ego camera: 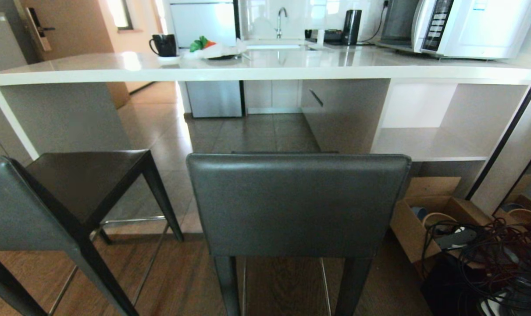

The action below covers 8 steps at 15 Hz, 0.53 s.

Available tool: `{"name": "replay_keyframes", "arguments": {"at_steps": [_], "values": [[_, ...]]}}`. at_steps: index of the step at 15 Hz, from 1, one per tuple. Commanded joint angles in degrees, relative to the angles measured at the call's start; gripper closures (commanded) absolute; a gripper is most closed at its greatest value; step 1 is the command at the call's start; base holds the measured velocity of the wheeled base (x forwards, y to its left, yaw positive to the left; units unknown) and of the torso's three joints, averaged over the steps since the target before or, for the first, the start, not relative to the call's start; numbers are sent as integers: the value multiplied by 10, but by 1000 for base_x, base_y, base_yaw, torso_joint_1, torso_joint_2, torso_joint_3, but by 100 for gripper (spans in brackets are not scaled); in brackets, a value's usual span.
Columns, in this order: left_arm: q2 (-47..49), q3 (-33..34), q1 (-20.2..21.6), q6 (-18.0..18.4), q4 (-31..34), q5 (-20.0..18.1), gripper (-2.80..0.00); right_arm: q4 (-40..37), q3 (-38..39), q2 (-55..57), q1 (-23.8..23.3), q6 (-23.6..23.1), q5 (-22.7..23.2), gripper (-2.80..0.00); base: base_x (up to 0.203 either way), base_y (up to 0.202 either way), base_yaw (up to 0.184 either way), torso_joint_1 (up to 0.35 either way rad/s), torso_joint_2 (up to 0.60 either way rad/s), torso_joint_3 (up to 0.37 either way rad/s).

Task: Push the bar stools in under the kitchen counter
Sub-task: Push the gray chair back under the dining table

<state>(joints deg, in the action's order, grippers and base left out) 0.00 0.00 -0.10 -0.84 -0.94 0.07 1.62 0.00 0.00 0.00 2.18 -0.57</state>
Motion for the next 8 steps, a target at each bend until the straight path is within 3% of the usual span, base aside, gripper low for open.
{"name": "replay_keyframes", "arguments": {"at_steps": [1, 6, 8], "values": [[1, 1, 0, 0, 0, 0, 0, 0, 0, 1, 0, 0, 0, 0, 0, 0, 0, 0, 0, 0], [0, 1, 0, 0, 0, 0, 0, 0, 0, 0, 0, 0, 0, 0, 0, 0, 0, 0, 0, 0], [1, 1, 0, 0, 0, 0, 0, 0, 0, 0, 0, 0, 0, 0, 3, 110, 1, 0, 4, 0]]}}
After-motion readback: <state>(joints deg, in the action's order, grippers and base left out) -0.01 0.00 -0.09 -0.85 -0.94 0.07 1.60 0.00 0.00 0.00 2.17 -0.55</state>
